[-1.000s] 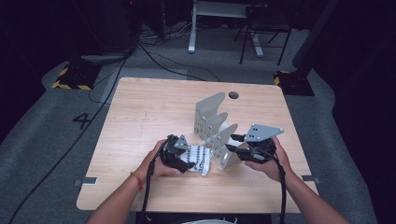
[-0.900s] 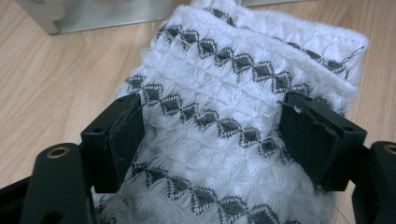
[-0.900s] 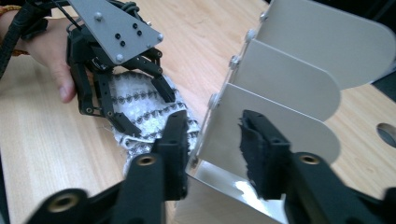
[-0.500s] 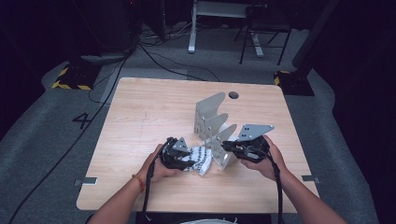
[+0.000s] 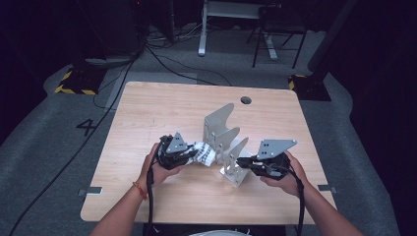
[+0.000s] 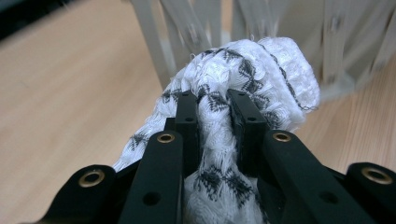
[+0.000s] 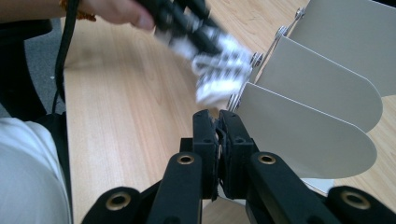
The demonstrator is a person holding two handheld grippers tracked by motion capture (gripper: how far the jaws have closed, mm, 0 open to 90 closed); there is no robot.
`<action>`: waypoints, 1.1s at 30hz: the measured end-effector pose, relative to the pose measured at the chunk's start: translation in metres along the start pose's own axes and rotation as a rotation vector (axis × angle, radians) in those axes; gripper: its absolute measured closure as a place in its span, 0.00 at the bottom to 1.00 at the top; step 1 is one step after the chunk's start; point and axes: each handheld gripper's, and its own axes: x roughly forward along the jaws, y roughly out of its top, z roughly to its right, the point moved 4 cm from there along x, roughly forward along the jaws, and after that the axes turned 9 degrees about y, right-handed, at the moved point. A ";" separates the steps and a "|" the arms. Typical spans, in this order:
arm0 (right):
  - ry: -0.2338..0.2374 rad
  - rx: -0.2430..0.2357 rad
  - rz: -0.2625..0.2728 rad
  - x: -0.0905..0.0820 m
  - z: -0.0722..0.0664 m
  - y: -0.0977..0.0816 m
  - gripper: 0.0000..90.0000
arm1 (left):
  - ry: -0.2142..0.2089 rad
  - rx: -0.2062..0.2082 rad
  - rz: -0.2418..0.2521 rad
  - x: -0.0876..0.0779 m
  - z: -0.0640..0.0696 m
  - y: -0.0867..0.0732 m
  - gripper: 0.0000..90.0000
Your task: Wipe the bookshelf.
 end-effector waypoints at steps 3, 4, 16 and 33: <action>0.004 -0.003 0.001 -0.002 -0.003 -0.002 0.97 | 0.028 -0.009 0.122 -0.013 0.000 0.021 0.84; 0.005 -0.004 0.002 -0.003 -0.003 -0.002 0.97 | 0.025 -0.011 0.153 -0.017 0.000 0.028 0.84; 0.002 0.010 0.037 -0.007 -0.004 -0.008 0.97 | -0.007 0.086 0.159 0.003 0.026 0.042 0.84; -0.004 0.031 0.074 -0.026 -0.004 -0.024 1.00 | -0.067 0.129 0.112 0.003 0.051 0.021 0.84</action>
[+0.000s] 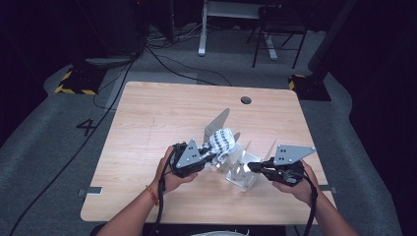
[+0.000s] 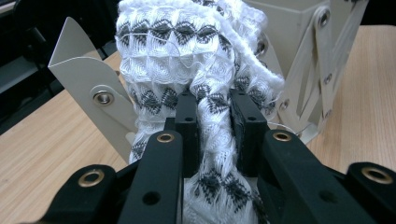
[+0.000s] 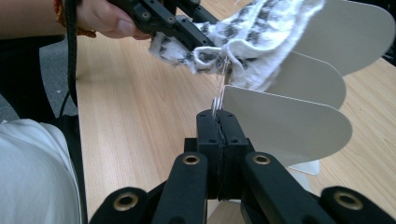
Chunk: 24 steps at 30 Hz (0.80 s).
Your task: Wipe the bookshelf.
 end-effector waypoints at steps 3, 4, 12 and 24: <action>-0.006 -0.001 0.004 -0.003 0.002 -0.002 1.00 | -0.013 -0.004 -0.019 0.000 0.002 -0.002 0.84; -0.009 -0.001 0.003 -0.004 0.002 -0.003 1.00 | -0.020 -0.002 -0.024 0.000 0.003 -0.003 0.84; -0.062 0.014 0.005 -0.012 0.011 -0.008 1.00 | -0.014 0.009 -0.008 -0.007 0.012 0.003 0.84; -0.171 0.025 0.013 -0.017 0.030 -0.013 0.98 | 0.075 -0.010 0.122 -0.017 -0.003 0.039 0.83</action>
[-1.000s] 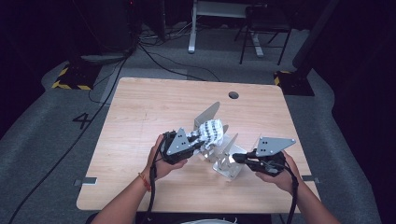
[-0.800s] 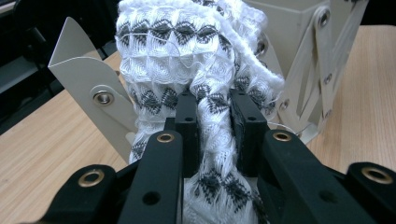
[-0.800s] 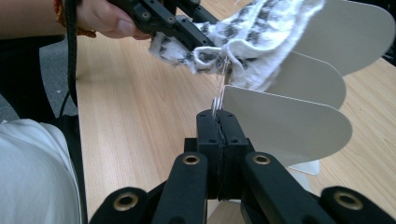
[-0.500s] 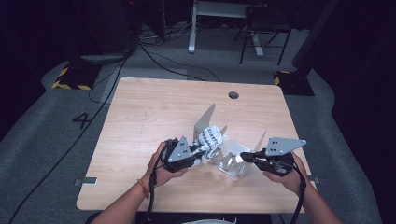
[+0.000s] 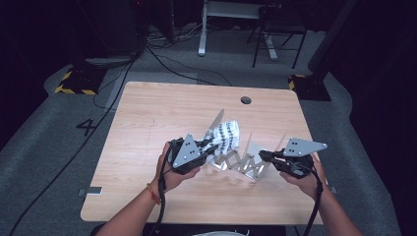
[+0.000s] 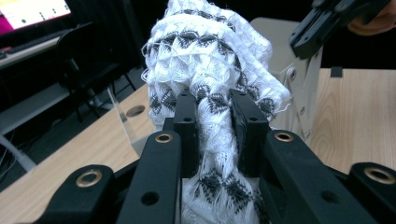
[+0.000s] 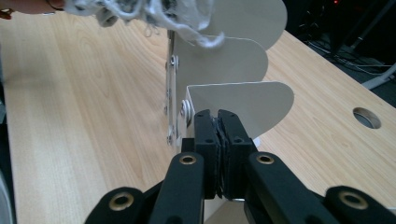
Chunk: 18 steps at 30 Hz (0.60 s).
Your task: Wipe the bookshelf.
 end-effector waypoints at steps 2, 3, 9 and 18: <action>-0.005 0.005 0.002 0.000 0.001 0.000 0.97 | -0.015 0.015 -0.004 0.002 0.003 -0.001 0.84; -0.010 0.005 0.002 -0.001 0.003 -0.001 0.97 | -0.025 0.039 -0.021 0.006 0.006 -0.004 0.84; -0.014 0.007 0.016 -0.001 0.003 -0.002 0.97 | -0.056 0.071 -0.097 0.027 0.014 -0.031 0.83; -0.011 0.011 0.025 -0.002 0.003 -0.003 0.97 | -0.133 0.068 -0.171 0.038 0.022 -0.055 0.84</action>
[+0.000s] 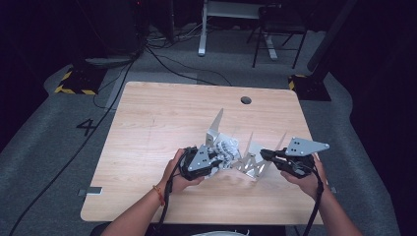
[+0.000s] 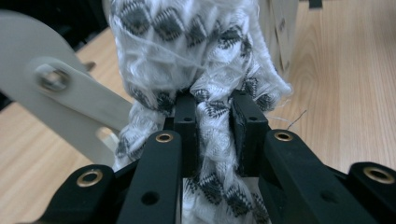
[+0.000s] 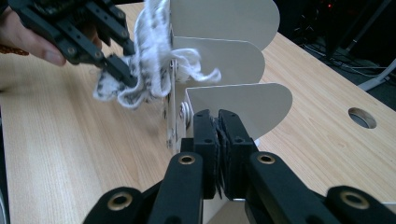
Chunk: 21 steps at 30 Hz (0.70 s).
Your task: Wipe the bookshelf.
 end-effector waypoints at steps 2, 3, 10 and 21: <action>-0.002 -0.001 0.002 0.000 0.000 0.000 0.97 | -0.022 -0.003 -0.029 0.006 0.001 -0.007 0.84; -0.003 -0.002 0.003 0.000 0.000 0.000 0.97 | -0.043 -0.004 -0.035 0.007 0.000 -0.009 0.84; -0.001 0.000 0.009 0.000 0.000 -0.001 0.97 | -0.065 0.044 -0.157 0.017 0.005 -0.026 0.85; -0.003 0.001 0.011 -0.001 0.001 -0.002 0.97 | 0.070 -0.019 -0.127 -0.001 -0.025 -0.022 0.85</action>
